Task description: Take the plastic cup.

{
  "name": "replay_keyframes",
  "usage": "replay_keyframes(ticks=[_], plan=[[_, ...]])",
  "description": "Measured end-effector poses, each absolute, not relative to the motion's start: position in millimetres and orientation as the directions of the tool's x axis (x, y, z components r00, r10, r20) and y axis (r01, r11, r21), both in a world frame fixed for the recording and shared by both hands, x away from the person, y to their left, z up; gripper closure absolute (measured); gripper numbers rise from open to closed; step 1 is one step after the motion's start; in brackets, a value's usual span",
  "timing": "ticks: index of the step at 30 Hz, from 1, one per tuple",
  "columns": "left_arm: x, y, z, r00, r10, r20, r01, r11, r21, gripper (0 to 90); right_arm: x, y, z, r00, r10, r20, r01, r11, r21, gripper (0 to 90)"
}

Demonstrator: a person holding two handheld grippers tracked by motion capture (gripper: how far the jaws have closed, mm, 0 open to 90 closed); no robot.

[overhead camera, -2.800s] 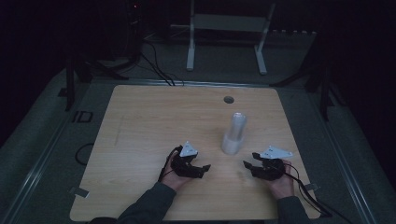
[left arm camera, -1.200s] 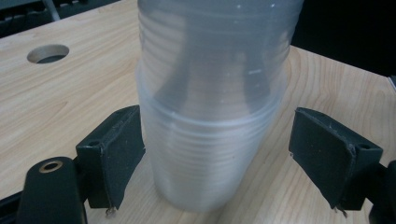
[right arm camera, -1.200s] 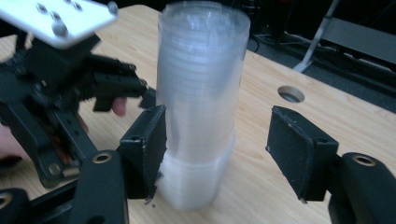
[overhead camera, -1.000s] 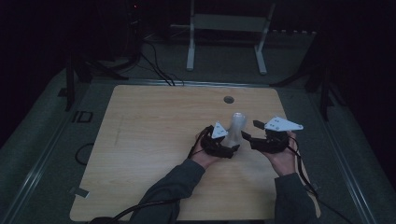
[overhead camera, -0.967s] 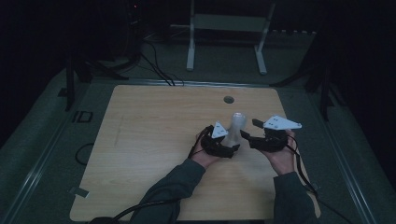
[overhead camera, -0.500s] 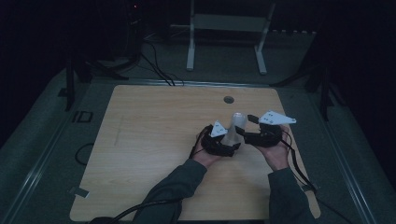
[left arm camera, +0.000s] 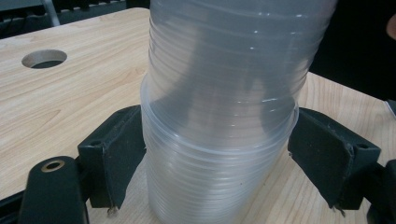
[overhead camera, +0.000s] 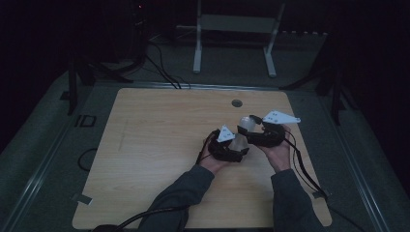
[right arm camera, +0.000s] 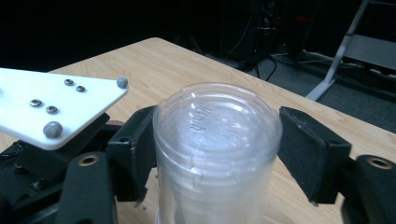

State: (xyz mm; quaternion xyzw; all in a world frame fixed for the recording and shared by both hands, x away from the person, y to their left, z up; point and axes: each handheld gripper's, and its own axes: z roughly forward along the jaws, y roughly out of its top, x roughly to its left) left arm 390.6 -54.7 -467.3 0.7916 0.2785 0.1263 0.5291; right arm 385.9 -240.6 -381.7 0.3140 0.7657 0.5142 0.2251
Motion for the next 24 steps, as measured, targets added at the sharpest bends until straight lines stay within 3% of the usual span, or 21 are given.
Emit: replay_keyframes(ticks=[5, 24], plan=[[391.4, -55.3, -467.0, 0.814, 0.574, -0.092, 0.304, -0.285, 0.909, 18.8, 387.4, -238.4, -383.3, -0.711, 0.703, -0.019, 0.25, 0.278, 0.927, 38.4], [394.0, -61.8, -467.7, 0.808, 0.583, -0.08, 0.296, -0.285, 0.912, 17.4, 384.8, -240.7, -379.2, -0.711, 0.703, 0.006, 0.247, 0.242, 0.938, 39.5]])
